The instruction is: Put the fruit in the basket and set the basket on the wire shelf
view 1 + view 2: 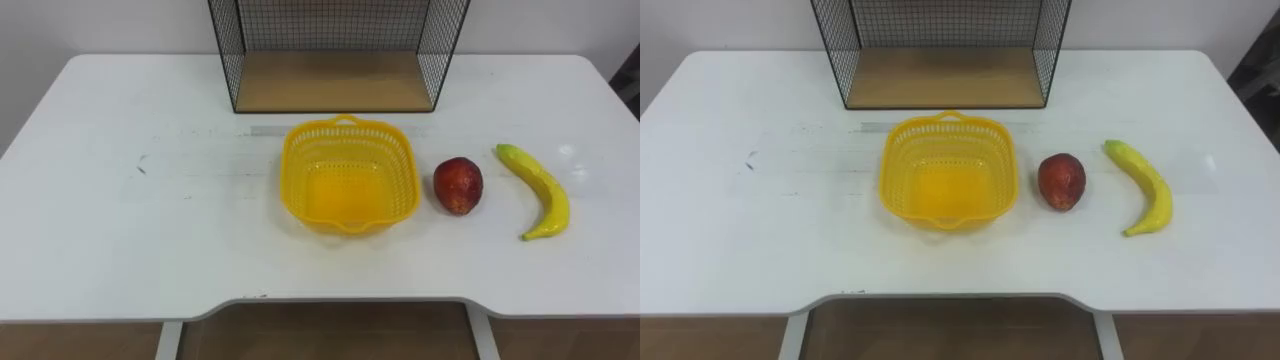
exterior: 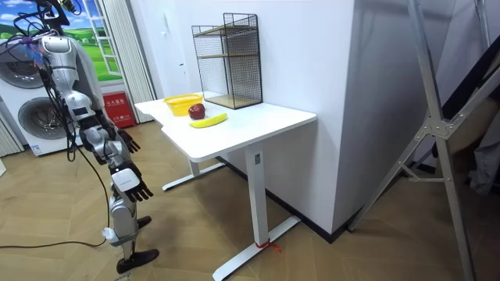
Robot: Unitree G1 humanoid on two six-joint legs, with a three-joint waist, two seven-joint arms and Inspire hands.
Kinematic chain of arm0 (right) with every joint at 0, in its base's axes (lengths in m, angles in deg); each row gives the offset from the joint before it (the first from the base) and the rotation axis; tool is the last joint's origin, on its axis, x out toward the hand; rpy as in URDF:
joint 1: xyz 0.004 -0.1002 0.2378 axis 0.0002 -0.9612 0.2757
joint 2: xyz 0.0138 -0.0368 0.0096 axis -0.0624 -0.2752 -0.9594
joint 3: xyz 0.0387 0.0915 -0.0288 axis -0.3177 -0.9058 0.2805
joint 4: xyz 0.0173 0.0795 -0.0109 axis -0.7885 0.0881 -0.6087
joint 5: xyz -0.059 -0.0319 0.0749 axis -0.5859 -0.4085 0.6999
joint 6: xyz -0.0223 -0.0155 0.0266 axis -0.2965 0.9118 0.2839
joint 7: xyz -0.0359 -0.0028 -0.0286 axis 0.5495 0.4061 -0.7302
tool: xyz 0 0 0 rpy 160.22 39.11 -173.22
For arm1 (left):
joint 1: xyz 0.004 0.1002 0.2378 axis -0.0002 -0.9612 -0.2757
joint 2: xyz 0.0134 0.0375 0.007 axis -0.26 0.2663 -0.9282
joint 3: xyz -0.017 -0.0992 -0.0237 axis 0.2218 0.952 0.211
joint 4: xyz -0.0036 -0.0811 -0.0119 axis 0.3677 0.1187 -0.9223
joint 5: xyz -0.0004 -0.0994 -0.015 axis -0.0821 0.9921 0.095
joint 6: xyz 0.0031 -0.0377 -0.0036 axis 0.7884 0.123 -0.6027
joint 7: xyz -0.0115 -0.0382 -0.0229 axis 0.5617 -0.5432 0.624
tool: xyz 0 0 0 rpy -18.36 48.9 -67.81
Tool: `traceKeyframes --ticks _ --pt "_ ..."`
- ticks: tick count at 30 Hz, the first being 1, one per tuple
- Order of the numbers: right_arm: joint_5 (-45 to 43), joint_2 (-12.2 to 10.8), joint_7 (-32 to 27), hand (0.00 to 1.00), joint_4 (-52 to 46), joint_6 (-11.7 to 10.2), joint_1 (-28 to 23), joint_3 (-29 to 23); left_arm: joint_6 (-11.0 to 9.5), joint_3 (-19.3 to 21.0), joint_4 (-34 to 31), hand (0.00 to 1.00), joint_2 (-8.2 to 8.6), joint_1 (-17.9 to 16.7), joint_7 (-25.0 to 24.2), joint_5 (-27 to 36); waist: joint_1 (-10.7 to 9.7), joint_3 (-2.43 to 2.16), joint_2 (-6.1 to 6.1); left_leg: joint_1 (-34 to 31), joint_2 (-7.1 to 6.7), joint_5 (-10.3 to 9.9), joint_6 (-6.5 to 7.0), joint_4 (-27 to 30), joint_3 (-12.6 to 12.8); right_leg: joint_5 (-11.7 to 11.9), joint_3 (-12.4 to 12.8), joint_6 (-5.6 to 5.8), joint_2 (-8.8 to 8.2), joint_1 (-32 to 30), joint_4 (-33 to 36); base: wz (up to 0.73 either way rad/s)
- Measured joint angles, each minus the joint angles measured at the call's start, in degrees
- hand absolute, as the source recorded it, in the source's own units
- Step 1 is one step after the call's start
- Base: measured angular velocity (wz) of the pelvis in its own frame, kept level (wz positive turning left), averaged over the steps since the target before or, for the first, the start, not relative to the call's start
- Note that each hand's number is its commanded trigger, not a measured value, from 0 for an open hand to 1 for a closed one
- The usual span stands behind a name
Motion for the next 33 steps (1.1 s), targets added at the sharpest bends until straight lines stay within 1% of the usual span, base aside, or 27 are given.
traceKeyframes --ticks 8,14,15,16,17,18,19,20,21,22,23,26,27,28,29,31,32,33 --pt "0.1 0.0 0.0 0.0 0.1 0.0 0.0 0.0 0.0 0.0 0.0 0.0 0.01 0.0 0.0 0.0 0.0 0.02 0.01 0.0 0.0 0.0 0.0 0.0 0.0 0.0 0.1 0.0 0.0 0.0 0.0 0.0" --pt "5.6 -0.2 -0.3 0.0 0.6 0.6 0.0 -0.7 0.0 0.2 0.0 0.0 0.01 -0.2 0.0 0.0 0.0 -0.03 -0.06 0.2 -0.01 0.0 0.0 0.0 0.1 0.0 0.3 0.0 0.0 0.1 0.0 0.0" --pt "7.2 -0.3 -0.4 0.0 1.1 0.9 -0.2 -1.3 0.0 0.5 0.0 0.0 0.01 -0.3 0.0 0.0 0.0 0.09 -0.37 0.4 -0.01 0.0 0.0 0.0 0.2 0.0 0.2 0.0 0.0 0.3 0.0 0.0" --pt "9.7 -0.3 -1.0 0.0 1.2 1.1 -0.2 -1.7 0.2 0.7 0.0 0.0 -0.03 -0.3 0.0 -0.1 -0.1 0.21 -0.24 0.5 0.0 0.0 0.0 0.0 0.1 0.0 0.2 0.01 0.0 0.4 0.0 0.0" --pt "11.0 -0.4 -1.4 0.0 1.2 1.3 -0.2 -2.0 0.3 0.8 -0.1 0.0 -0.04 -0.3 0.0 -0.2 -0.1 0.21 -0.28 0.5 0.0 0.0 0.0 0.0 0.1 0.0 0.2 0.01 0.0 0.4 0.0 0.0" --pt "13.7 -0.4 -1.9 0.0 1.2 1.8 -0.5 -3.5 0.4 1.2 -0.1 0.0 -0.03 -0.3 0.0 -0.3 -0.4 0.23 -0.34 0.5 0.0 0.0 0.0 0.0 0.1 0.0 0.2 0.01 0.0 0.4 0.0 0.0" --pt "16.5 -0.4 -2.1 0.0 1.2 2.1 -0.1 -5.5 0.4 1.4 0.0 0.0 -0.12 -0.5 0.0 -0.3 -0.7 0.14 -0.49 0.5 0.0 0.0 0.0 0.0 0.1 0.0 0.1 0.06 0.0 0.4 0.0 0.0" --pt "19.8 -0.4 -2.5 0.0 1.1 2.1 0.0 -8.1 0.4 2.6 -0.1 0.0 -0.11 -1.3 0.0 -0.7 -1.3 0.09 -0.56 0.6 0.0 0.0 0.0 0.0 0.1 0.0 0.2 0.05 0.0 0.4 0.0 0.0" --pt "21.4 -0.4 -2.6 0.0 0.9 2.1 0.0 -9.7 0.4 3.0 -0.2 0.0 -0.11 -1.6 0.1 -0.7 -1.5 0.08 -0.57 0.6 0.0 0.0 0.0 0.1 0.1 0.0 0.2 0.05 0.0 0.5 0.1 0.0" --pt "24.3 -0.4 -3.4 0.0 0.1 2.1 0.0 -12.7 0.4 4.1 -0.5 0.0 -0.13 -2.3 0.2 -0.7 -2.3 0.09 -0.63 0.6 0.0 0.0 0.0 0.1 0.2 0.0 0.3 0.05 -0.01 0.5 0.1 0.0" --pt "25.8 -0.4 -3.9 0.0 -0.4 2.1 0.0 -14.1 0.4 4.7 -0.8 0.0 -0.12 -2.5 0.3 -0.7 -2.7 0.07 -0.7 0.7 0.0 0.0 0.0 0.1 0.2 0.0 0.3 0.05 -0.01 0.5 0.2 -0.04" --pt "37.5 -0.1 -6.4 0.0 -1.5 1.3 0.0 -19.3 0.4 5.7 -1.1 0.0 -0.3 -3.5 0.4 -0.7 -3.5 0.08 -0.85 1.0 0.02 0.0 0.0 0.1 0.4 0.0 0.6 0.05 -0.03 0.5 0.3 -0.03" --pt "38.9 -0.1 -6.9 0.0 -1.6 1.3 0.0 -20.3 0.4 5.7 -1.1 0.0 -0.35 -3.5 0.4 -0.7 -3.6 0.06 -0.9 1.0 0.02 0.0 0.0 0.1 0.4 0.0 0.5 0.05 -0.03 0.6 0.3 0.0" --pt "41.1 -0.1 -7.5 0.0 -1.9 1.3 0.1 -22.6 0.4 6.0 -1.1 0.0 -0.42 -3.7 0.4 -0.7 -4.1 0.05 -0.93 1.0 0.02 0.0 0.0 0.1 0.2 -0.1 0.4 0.06 -0.06 0.5 0.2 0.05" --pt "43.1 -0.1 -8.5 0.0 -2.3 1.3 0.5 -24.6 0.8 6.4 -1.1 0.0 -0.48 -4.1 0.4 -0.7 -4.6 0.06 -0.91 0.9 0.02 0.0 0.0 0.1 0.1 -0.1 0.3 0.08 -0.07 0.5 0.2 0.04" --pt "45.9 0.0 -10.1 0.0 -2.8 1.1 0.4 -27.2 1.4 7.0 -1.2 0.0 -0.54 -4.5 0.4 -0.7 -4.9 0.03 -0.93 0.9 0.02 0.0 0.0 0.2 0.1 -0.2 0.3 0.1 -0.06 0.5 0.3 0.0" --pt "46.6 0.0 -10.7 0.0 -2.9 1.0 0.4 -27.9 1.7 7.1 -1.3 0.0 -0.58 -4.7 0.4 -0.7 -5.1 0.0 -1.0 1.0 0.02 0.0 0.0 0.2 0.1 -0.2 0.4 0.08 -0.07 0.5 0.4 0.0" --pt "46.7 0.1 -12.1 0.0 -3.2 1.1 0.7 -30.1 2.2 8.2 -1.5 0.0 -0.58 -5.1 0.4 -1.3 -5.6 -0.01 -1.14 1.1 0.01 0.0 0.0 0.2 0.1 -0.4 0.5 0.03 -0.09 0.5 0.9 0.0"
